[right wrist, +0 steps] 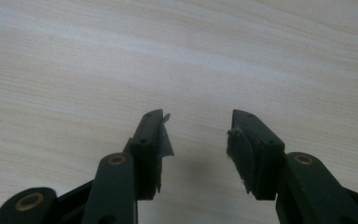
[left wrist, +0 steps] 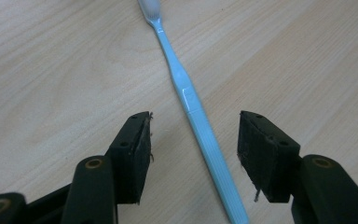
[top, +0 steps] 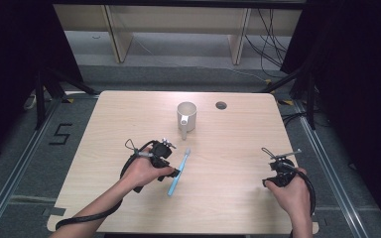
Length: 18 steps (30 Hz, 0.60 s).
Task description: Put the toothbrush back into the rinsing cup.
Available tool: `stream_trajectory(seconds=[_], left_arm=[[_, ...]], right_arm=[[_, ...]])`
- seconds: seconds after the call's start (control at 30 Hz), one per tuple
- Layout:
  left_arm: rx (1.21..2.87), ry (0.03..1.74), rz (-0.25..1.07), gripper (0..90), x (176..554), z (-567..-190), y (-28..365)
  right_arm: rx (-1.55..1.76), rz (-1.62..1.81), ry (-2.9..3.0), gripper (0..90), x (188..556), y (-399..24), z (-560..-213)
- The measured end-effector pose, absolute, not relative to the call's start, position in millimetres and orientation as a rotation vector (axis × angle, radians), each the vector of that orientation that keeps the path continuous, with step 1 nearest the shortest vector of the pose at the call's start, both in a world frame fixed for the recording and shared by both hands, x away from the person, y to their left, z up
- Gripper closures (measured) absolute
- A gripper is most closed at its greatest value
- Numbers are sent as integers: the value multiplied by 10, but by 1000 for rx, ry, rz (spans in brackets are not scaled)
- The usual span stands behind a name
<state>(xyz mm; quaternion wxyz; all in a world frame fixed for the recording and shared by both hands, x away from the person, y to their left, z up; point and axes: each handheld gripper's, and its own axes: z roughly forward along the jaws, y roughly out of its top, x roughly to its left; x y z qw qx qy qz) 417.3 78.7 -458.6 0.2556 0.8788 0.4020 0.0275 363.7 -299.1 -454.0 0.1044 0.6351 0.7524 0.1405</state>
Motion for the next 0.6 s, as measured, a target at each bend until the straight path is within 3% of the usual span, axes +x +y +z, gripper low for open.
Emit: stream_trajectory(seconds=[0.6], left_arm=[[2414, 1128, 52, 432, 4233, -4672, 613]], right_arm=[[1877, 436, 2199, 557, 3626, -3017, -4529]])
